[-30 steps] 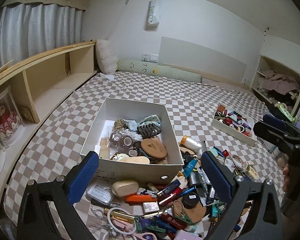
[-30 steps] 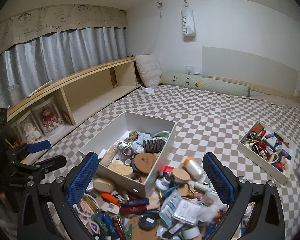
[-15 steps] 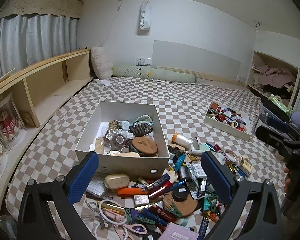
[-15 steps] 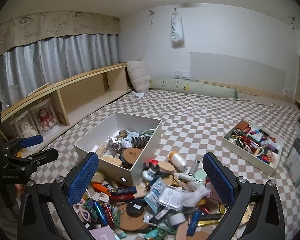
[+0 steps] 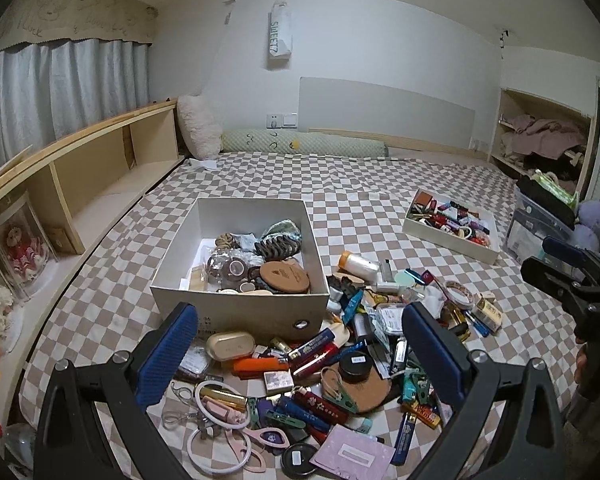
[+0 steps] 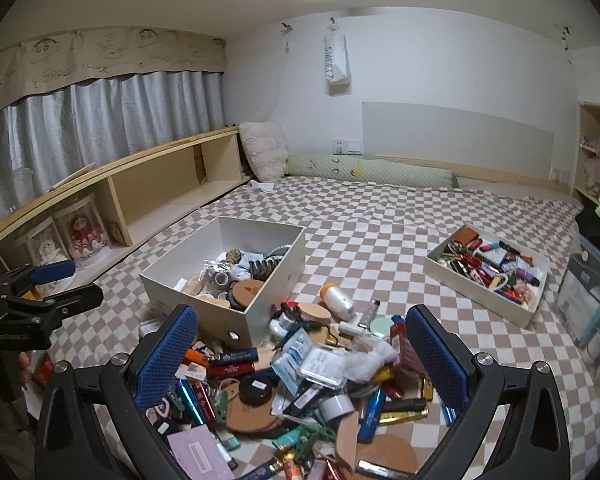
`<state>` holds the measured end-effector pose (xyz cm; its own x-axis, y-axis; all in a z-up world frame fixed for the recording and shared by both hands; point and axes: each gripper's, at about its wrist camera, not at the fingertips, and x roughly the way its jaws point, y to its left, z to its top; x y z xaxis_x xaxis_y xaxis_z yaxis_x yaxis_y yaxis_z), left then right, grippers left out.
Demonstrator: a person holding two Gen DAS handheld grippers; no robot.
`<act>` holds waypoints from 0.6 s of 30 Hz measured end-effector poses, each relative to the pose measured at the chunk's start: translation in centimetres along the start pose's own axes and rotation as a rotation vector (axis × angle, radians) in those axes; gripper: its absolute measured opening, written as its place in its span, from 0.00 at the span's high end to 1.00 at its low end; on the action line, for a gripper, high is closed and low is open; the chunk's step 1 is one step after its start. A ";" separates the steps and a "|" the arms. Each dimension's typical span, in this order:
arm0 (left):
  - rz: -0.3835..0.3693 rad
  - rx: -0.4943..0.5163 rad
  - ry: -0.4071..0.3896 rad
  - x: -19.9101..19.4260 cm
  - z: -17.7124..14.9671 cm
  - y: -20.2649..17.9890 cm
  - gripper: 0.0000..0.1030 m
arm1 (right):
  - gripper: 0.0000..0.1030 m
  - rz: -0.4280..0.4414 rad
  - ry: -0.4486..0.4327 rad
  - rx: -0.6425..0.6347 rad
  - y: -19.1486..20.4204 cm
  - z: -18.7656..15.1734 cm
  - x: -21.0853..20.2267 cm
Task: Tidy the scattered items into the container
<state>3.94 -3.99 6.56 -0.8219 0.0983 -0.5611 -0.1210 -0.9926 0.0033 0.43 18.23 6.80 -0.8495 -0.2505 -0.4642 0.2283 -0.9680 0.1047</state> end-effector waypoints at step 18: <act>-0.012 0.009 0.046 0.4 -2.7 -1.5 0.00 | 0.00 -0.008 0.042 0.015 -1.4 -3.6 -1.4</act>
<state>5.28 -2.62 4.09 -0.7942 0.1065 -0.5982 -0.1355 -0.9908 0.0035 3.01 19.98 4.09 -0.8305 -0.2419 -0.5017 0.2140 -0.9702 0.1134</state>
